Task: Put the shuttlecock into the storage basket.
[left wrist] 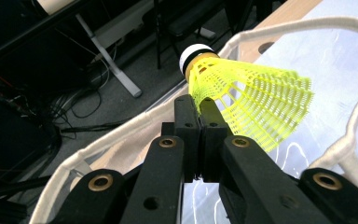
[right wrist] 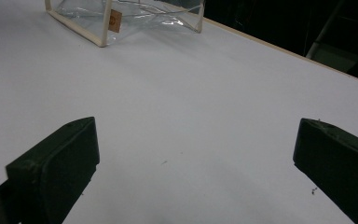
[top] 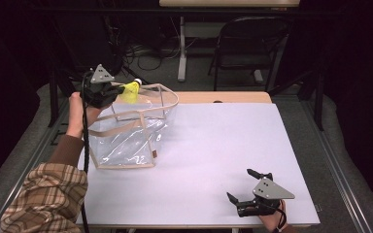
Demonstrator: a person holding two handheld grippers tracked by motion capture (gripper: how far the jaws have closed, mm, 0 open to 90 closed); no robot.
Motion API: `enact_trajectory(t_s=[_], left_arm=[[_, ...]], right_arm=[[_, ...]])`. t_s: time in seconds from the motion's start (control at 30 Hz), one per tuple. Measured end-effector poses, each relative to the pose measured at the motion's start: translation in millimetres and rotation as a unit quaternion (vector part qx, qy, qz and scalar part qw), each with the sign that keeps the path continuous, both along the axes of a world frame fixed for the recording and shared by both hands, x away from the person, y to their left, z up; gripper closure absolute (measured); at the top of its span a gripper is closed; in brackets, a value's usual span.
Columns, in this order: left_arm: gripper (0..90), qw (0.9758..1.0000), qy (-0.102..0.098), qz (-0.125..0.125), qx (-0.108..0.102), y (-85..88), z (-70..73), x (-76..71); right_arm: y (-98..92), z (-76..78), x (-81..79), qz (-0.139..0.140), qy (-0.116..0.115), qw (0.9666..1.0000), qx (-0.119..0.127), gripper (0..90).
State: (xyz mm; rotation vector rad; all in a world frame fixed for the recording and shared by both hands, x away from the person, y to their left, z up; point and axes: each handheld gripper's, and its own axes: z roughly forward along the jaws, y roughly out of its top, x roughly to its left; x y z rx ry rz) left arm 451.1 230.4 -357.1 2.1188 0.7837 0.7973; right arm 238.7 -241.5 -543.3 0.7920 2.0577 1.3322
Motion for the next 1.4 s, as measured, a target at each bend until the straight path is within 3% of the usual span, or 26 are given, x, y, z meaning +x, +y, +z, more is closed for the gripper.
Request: enact_trajectory(t_s=[0.4,0.63,1.4], left_arm=[[89.0,0.9996,0.015,-0.003,0.024,1.5,-7.4,-1.7],[89.0,0.9993,0.025,-0.008,0.028,-1.1,-9.4,-1.2],[88.6,0.9953,0.055,-0.021,0.077,-12.1,-19.0,7.9]], right_arm=[[0.1,-0.4,0.1,-0.002,0.0,1.0,0.001,0.0],[0.1,-0.4,0.1,-0.003,0.001,1.0,0.0,0.0],[0.8,-0.6,0.3,0.001,0.004,1.0,-0.002,0.0]])
